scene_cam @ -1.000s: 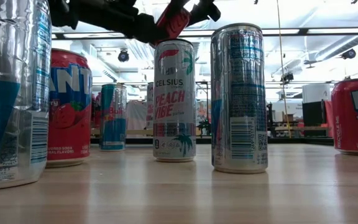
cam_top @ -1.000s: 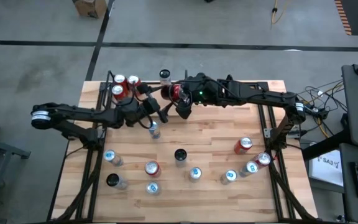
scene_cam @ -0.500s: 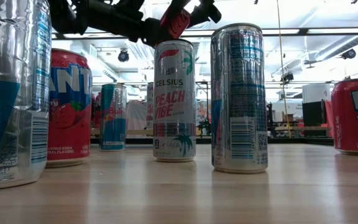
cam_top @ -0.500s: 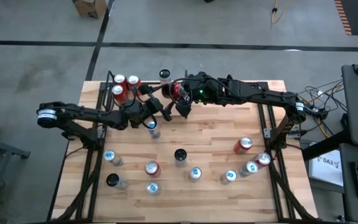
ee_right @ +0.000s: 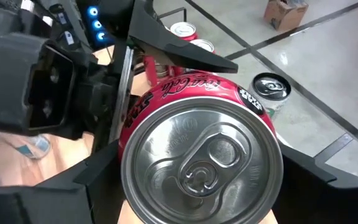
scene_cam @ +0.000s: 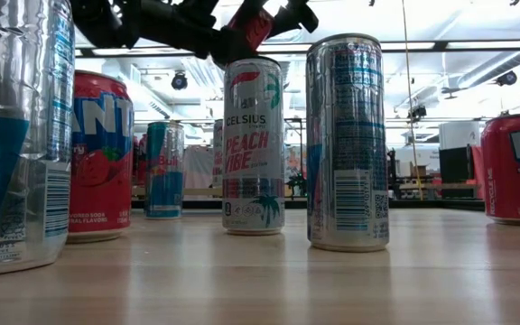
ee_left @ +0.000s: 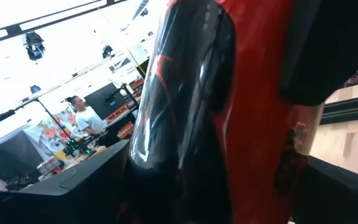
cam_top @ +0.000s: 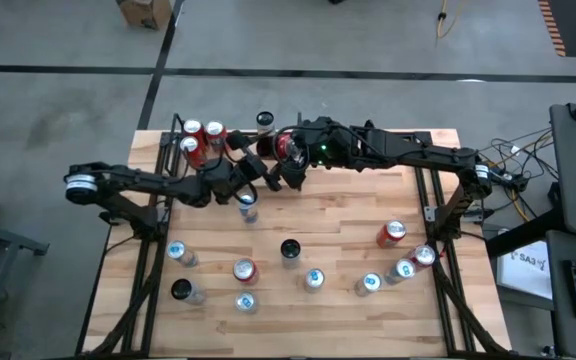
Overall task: Place canned beverage on shelf
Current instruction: Put the red and black soda can on the shelf aligned with the other red and black soda can
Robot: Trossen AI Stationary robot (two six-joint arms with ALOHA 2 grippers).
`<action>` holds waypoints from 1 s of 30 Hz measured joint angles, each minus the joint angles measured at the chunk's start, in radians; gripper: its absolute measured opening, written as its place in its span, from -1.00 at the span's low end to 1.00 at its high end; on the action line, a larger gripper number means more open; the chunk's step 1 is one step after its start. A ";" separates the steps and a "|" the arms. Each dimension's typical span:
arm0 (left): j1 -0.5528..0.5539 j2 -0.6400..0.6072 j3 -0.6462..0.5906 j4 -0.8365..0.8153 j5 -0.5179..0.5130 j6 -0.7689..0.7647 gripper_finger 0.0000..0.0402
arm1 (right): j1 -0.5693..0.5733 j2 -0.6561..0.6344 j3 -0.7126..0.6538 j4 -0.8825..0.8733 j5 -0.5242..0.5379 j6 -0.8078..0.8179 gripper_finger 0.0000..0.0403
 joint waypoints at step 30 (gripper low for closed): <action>0.007 -0.364 -0.100 -0.390 0.228 -0.295 0.47 | 0.001 -0.020 0.085 0.003 -0.146 -0.245 0.90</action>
